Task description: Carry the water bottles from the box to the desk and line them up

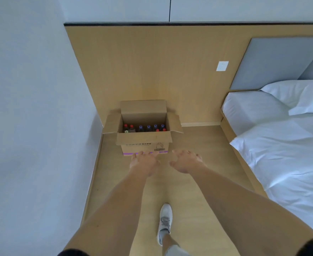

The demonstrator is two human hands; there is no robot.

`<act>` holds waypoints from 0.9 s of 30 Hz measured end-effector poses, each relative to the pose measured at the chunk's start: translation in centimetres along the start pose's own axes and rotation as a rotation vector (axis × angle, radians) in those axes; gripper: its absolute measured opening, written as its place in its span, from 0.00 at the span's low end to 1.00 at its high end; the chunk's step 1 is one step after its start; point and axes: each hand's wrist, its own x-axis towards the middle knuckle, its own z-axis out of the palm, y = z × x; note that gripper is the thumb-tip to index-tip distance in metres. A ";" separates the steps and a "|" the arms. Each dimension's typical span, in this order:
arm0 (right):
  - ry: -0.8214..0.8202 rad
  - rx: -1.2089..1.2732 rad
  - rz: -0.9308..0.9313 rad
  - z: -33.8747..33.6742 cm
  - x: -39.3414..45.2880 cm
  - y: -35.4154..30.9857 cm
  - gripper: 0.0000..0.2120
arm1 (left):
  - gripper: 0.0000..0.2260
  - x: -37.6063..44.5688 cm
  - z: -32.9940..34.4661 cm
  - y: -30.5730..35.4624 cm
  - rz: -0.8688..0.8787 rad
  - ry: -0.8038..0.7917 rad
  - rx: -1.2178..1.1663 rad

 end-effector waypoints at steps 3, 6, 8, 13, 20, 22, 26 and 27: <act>-0.003 0.041 -0.018 -1.9 6.2 -1.1 0.32 | 0.23 5.3 -2.2 -2.0 -0.037 -0.008 0.039; -0.022 0.051 -0.052 -4.5 12.8 -2.5 0.31 | 0.23 10.8 -5.0 -4.2 -0.083 -0.013 0.039; -0.056 0.058 -0.060 -6.5 16.4 -3.3 0.31 | 0.23 14.1 -7.1 -5.4 -0.107 -0.035 0.022; -0.063 0.070 -0.064 -10.4 24.2 -3.9 0.33 | 0.22 21.6 -10.6 -7.0 -0.128 0.005 -0.035; -0.087 0.063 -0.040 -12.8 31.9 -3.6 0.33 | 0.23 30.1 -12.3 -8.3 -0.115 -0.039 -0.061; -0.095 0.067 -0.025 -13.2 34.2 -3.4 0.33 | 0.22 32.8 -12.5 -9.1 -0.102 -0.048 -0.040; -0.085 0.070 0.008 -14.9 39.1 -3.7 0.31 | 0.22 38.8 -13.6 -11.1 -0.084 -0.081 -0.039; -0.081 0.067 0.015 -15.4 40.5 -4.1 0.31 | 0.22 40.4 -13.9 -11.7 -0.073 -0.076 -0.039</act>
